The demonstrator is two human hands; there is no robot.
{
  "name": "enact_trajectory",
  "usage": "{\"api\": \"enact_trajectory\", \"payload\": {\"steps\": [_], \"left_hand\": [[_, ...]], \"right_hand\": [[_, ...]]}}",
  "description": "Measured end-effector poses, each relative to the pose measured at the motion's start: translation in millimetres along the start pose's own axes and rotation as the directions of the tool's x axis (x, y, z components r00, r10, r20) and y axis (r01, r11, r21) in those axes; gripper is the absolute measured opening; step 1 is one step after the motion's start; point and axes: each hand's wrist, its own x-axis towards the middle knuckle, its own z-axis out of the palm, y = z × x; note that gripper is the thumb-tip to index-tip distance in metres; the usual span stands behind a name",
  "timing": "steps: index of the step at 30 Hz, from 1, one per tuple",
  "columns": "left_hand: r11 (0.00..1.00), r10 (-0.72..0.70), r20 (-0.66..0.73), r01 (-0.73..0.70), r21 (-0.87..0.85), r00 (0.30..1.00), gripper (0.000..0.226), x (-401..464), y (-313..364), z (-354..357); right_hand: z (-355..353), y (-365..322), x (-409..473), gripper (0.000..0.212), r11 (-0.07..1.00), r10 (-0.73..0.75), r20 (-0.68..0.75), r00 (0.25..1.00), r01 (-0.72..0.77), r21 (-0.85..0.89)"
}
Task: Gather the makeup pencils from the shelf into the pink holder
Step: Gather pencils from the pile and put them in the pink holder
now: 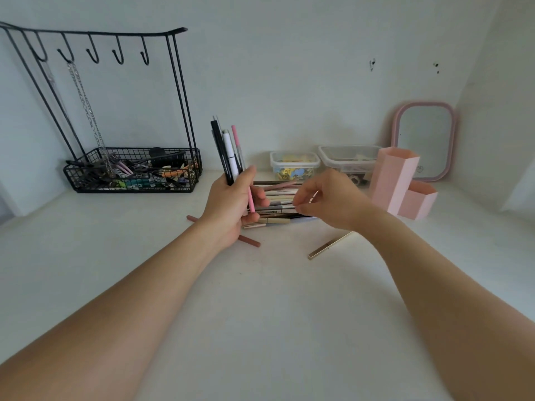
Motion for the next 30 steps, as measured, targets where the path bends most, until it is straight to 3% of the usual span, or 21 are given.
{"api": "enact_trajectory", "payload": {"steps": [6,21,26,30], "left_hand": [[0.999,-0.003,0.067,0.005,-0.031,0.998,0.026,2,1,-3],[0.999,-0.026,0.045,0.025,0.019,0.999,0.028,6,-5,-6],[0.998,-0.006,0.049,0.003,0.056,0.999,0.03,5,-7,-7],[0.998,0.012,0.048,-0.014,0.061,0.999,0.03,4,-7,-6]], "right_hand": [[1,6,1,0.008,0.992,0.017,0.142,0.99,0.002,-0.128],[-5,11,-1,0.007,0.956,0.068,0.251,0.965,0.009,-0.293],[-16,12,-4,0.007,0.961,0.078,0.311,0.947,0.012,-0.277],[-23,16,-3,0.007,0.99,0.05,0.362,0.931,0.002,-0.141]]}}
